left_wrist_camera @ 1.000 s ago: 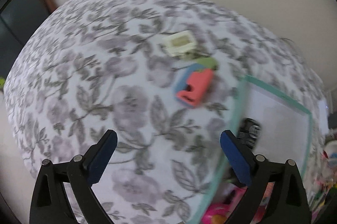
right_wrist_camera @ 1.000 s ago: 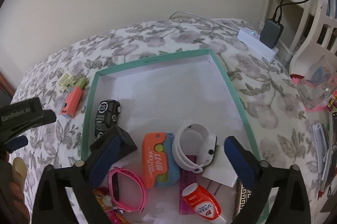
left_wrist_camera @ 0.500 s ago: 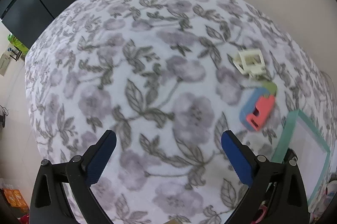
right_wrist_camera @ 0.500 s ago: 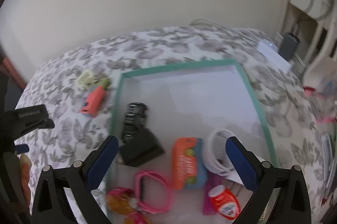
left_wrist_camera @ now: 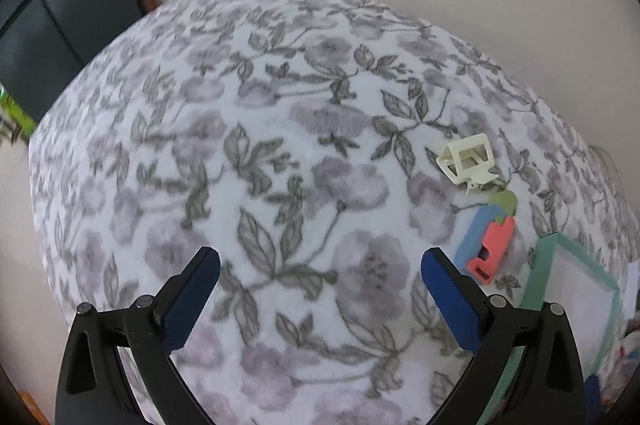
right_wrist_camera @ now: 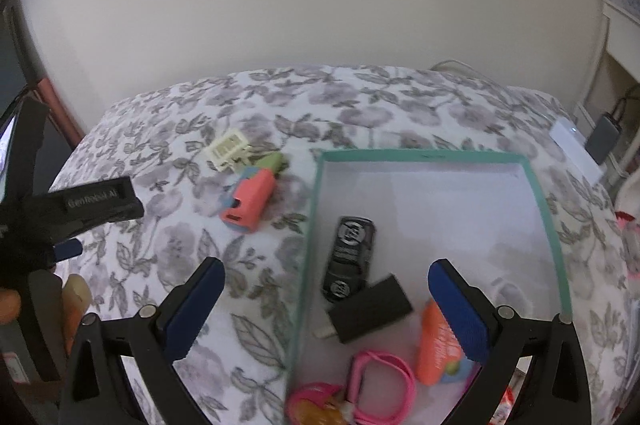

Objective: Organize rigid objects
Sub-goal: 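Move both tools back toward the white clip and pink-blue folding toy, then grasp the pink-blue folding toy with right tool while left tool grasps the white clip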

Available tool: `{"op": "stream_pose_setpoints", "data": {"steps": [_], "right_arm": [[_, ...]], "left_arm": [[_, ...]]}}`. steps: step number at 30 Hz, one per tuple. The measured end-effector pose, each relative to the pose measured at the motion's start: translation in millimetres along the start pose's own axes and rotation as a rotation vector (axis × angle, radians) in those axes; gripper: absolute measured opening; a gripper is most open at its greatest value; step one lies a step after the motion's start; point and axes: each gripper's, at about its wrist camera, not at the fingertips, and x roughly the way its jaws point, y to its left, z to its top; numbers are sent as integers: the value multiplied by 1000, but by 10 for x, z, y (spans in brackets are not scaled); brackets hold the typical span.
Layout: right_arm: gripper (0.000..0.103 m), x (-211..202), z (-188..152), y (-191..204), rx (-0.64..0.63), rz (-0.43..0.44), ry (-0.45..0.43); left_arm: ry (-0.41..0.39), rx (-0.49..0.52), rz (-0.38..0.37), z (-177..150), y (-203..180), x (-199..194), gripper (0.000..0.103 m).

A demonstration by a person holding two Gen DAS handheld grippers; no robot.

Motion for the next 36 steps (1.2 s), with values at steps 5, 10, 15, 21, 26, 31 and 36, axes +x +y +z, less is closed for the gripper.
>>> {"op": "stream_pose_setpoints", "data": {"steps": [5,10,15,21,26,31,36], "right_arm": [[103,158,100,180,-25,16,13],[103,373,201,347,-47,41,26],[93,587,315,512,-66,55,43],[86,902,419,653,-63,67,113],[81,1112,470,720,-73,50,148],[71,1266,483,745,-86,17,170],[61,1377,490,678,-51,15,192]], "left_arm": [[18,-2,-82,86,85,125,101],[-8,47,-118,232,97,213,101],[-98,117,-141,377,82,227,101],[-125,188,-175,506,-22,323,101],[-132,227,-201,543,-74,391,101],[-143,248,-230,574,-113,434,101],[-157,270,-255,620,-187,449,101]]}}
